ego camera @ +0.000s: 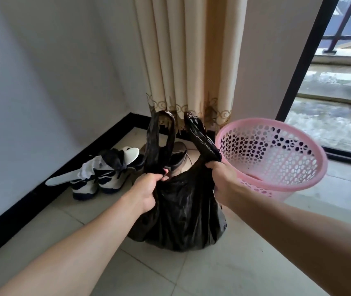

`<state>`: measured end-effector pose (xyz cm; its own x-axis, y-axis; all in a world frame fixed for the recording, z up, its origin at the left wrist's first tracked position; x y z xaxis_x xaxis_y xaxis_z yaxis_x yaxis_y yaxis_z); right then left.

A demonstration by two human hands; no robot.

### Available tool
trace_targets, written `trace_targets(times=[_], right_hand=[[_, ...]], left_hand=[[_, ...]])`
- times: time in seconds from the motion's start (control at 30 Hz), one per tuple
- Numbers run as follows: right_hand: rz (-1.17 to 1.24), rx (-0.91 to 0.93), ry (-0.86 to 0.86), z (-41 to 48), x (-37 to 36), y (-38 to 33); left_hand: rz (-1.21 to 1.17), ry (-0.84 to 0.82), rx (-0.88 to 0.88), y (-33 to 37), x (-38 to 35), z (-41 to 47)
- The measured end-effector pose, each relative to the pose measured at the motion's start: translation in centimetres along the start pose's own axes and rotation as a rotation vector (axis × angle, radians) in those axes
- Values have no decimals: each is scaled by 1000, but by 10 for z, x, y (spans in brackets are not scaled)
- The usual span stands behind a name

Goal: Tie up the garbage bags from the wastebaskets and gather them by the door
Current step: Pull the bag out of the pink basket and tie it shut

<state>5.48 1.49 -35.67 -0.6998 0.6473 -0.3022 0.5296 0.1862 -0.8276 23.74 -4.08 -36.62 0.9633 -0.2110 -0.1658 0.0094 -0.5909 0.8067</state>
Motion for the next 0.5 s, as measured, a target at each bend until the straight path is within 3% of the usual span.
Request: trace_targets(times=[0.23,0.4,0.5], right_hand=[[268,-224,-48,0,-16,5],[66,-227,22,7,-1,12],[-28,-224,38,10,3,11]], left_hand=[[50,-154,90,5,6,-9],[564,-110,-166,11,8,-15],[747,-166,-269,20,5,-22]])
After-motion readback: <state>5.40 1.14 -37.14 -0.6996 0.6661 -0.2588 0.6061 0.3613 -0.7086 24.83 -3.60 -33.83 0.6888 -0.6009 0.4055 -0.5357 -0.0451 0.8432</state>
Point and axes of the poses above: each hand's wrist, its own z-axis towards the middle knuckle, its own x-axis out of the back of the hand, y = z × x, the point moved 6 cm from there along z, towards the middle knuckle, and after that the axes turned 8 degrees about z, right-handed, at the moved point
